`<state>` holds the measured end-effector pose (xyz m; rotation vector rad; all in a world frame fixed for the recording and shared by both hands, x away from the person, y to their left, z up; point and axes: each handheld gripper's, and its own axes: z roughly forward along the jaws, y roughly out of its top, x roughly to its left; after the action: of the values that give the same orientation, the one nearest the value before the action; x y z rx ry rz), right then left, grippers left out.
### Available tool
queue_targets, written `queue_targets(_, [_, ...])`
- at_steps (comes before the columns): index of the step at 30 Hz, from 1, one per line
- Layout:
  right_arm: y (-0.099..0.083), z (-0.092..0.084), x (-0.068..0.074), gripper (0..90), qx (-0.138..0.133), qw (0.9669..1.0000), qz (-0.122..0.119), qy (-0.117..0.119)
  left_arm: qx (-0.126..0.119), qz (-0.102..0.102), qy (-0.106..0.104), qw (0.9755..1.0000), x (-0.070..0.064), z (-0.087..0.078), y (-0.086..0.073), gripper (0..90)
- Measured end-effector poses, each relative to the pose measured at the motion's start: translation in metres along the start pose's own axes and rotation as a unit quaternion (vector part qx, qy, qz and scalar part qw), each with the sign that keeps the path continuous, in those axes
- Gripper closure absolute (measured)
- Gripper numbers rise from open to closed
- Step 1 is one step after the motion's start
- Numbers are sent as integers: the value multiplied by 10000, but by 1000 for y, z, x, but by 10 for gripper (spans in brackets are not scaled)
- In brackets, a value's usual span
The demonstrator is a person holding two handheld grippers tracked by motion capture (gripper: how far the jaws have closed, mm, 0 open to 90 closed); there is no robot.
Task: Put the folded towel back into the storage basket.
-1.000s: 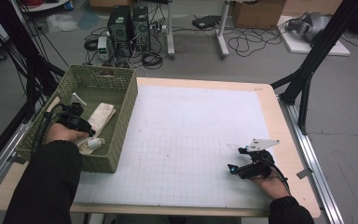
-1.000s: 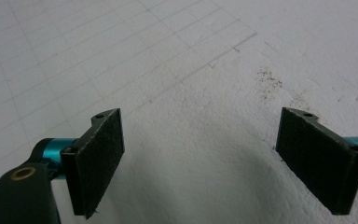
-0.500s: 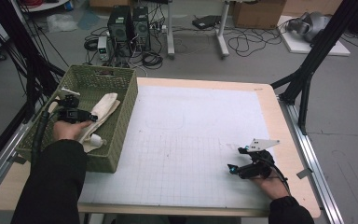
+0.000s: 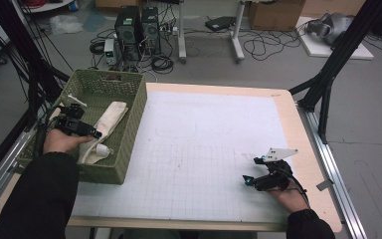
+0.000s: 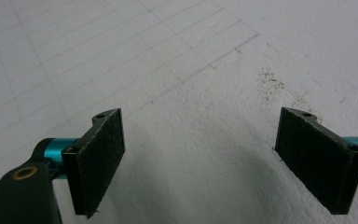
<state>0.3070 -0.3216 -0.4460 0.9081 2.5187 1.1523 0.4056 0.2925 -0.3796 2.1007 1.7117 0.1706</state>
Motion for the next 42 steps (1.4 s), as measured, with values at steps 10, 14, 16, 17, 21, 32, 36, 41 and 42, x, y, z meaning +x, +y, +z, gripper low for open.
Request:
queue_targets(10, [0,1,0,150,2,10000,13,29,469,-233,-147,9985,1,19,1,508])
queue_targets(14, [0,0,-1,150,-20,10000,48,27,502,-283,-183,9982,0,22,0,486])
queue_targets(16, [0,0,-1,150,-16,10000,51,21,503,-290,-132,9982,-1,23,0,489])
queue_targets(17, [0,0,-1,151,-12,10000,47,28,513,-288,-33,9983,-1,23,1,527])
queue_targets(21, [1,1,-1,153,-39,10000,41,14,516,-240,239,9981,-4,24,2,800])
queue_targets(32, [4,1,0,153,-95,9999,6,38,-767,-1007,-68,9919,-4,19,9,706])
queue_targets(36, [4,0,0,153,-82,10000,22,37,-750,-744,0,9944,-4,11,8,578])
queue_targets(41, [3,0,0,153,-48,10000,13,26,-335,-376,21,9987,-6,-4,5,499])
queue_targets(42, [3,0,1,153,-48,10000,14,30,-166,-310,37,9994,-8,-5,4,494])
